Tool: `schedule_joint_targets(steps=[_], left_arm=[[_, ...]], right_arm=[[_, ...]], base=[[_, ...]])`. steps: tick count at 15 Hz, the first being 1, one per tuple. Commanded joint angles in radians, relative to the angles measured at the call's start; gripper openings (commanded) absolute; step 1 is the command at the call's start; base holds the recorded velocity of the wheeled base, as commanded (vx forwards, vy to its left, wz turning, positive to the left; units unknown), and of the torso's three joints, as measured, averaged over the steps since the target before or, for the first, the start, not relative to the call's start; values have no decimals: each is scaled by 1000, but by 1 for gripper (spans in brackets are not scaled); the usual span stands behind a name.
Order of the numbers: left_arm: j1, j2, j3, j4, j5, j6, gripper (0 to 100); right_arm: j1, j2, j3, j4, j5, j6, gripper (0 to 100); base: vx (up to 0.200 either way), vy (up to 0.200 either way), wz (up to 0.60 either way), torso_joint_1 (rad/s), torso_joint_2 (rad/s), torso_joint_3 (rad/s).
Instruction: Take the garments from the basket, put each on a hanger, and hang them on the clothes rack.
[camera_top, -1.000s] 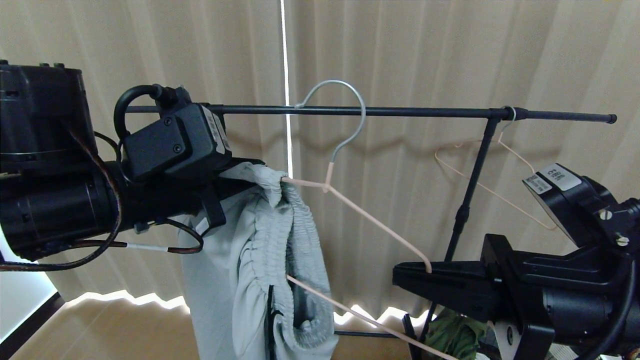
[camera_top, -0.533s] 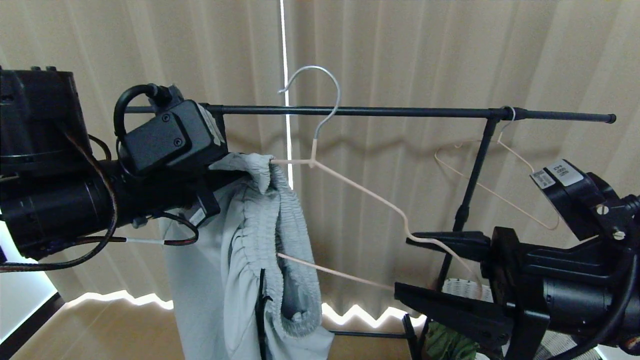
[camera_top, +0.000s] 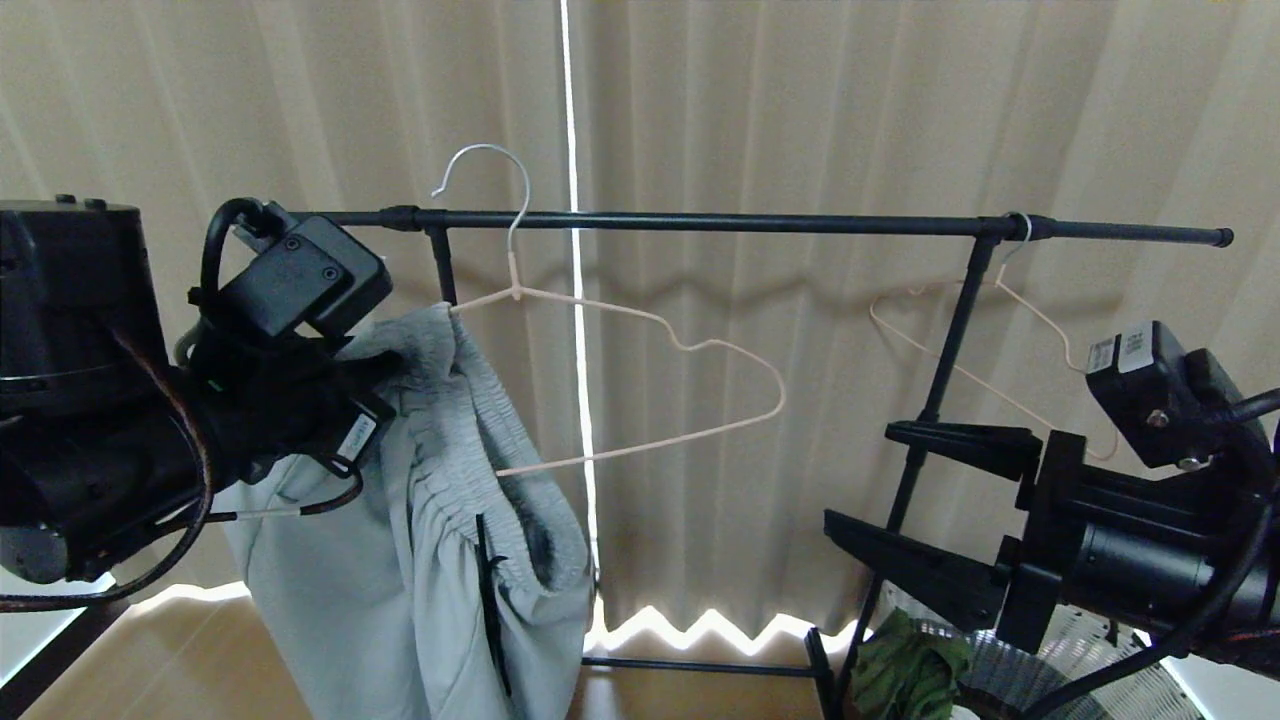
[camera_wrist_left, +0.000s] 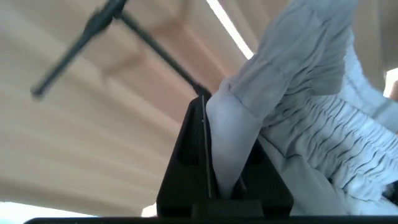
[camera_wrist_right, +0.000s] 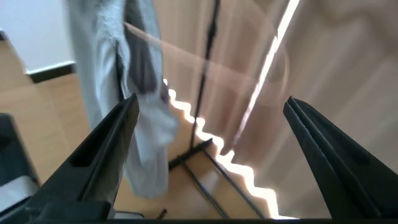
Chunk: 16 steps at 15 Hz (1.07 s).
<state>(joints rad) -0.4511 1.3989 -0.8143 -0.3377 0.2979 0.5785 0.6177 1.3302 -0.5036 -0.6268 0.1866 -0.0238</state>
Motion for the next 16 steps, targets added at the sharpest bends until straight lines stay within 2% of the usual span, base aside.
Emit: schedule_joint_targets(steps=[1, 3, 5, 6, 7, 8, 10, 13, 16], left_arm=[[-1, 2, 1, 3, 15, -63, 0], [-6, 3, -6, 3, 14, -143, 0], [-29, 2, -20, 2, 14, -238, 0], [-54, -3, -29, -3, 0, -289, 0], [-72, -8, -33, -3, 0, -305, 0], [-89, -14, -36, -3, 0, -309, 0], [-97, -15, -51, -3, -2, -309, 0], [-129, -17, -80, -1, -54, -309, 0], [-132, -15, -117, 2, -69, -301, 0]], right_arm=[[1, 6, 19, -1, -27, 1, 100], [7, 18, 43, -2, -33, 1, 100], [53, 40, 46, -4, -30, 15, 100], [85, 53, 45, -5, -30, 44, 100], [109, 64, 39, -5, -30, 76, 100], [157, 70, 28, -5, -30, 117, 100], [194, 110, -1, -5, -33, 162, 100], [200, 205, -36, -56, -38, 163, 100], [201, 314, -56, -159, -107, 163, 100]], base=[[0, 0, 0, 0, 0, 0], [0, 0, 0, 0, 0, 0], [0, 0, 0, 0, 0, 0], [0, 0, 0, 0, 0, 0], [0, 0, 0, 0, 0, 0], [0, 0, 0, 0, 0, 0], [0, 0, 0, 0, 0, 0], [0, 0, 0, 0, 0, 0], [0, 0, 0, 0, 0, 0]])
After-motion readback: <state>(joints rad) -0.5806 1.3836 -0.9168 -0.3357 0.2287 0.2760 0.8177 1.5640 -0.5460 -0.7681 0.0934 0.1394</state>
